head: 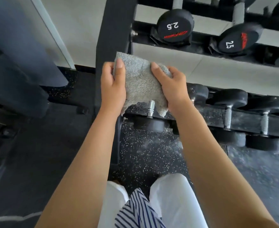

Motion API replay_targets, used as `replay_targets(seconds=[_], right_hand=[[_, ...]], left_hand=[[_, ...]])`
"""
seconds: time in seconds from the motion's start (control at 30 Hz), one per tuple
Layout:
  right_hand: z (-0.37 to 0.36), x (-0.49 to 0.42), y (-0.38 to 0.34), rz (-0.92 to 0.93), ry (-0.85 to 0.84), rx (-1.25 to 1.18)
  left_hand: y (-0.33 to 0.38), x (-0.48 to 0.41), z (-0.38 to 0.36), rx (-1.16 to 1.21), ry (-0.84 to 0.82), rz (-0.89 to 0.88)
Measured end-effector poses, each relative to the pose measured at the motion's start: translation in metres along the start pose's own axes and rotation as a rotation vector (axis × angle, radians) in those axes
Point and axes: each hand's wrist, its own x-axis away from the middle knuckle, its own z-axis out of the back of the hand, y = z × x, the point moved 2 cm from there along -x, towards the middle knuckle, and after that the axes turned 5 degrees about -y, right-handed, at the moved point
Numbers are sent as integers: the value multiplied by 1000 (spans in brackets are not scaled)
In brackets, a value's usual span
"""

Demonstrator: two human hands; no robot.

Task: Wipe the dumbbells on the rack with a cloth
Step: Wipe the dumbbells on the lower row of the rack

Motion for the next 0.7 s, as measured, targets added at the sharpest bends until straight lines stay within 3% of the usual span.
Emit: replay_targets(seconds=[0.23, 0.4, 0.57, 0.7], right_hand=[[42, -37, 153, 34, 144, -24], [51, -59, 243, 104, 152, -65], [55, -66, 284, 217, 126, -88], [58, -60, 287, 271, 136, -38]], left_hand=[[-149, 8, -61, 18, -164, -28], [-238, 17, -83, 27, -165, -121], [-274, 25, -89, 29, -174, -262], [-278, 30, -86, 65, -173, -219]])
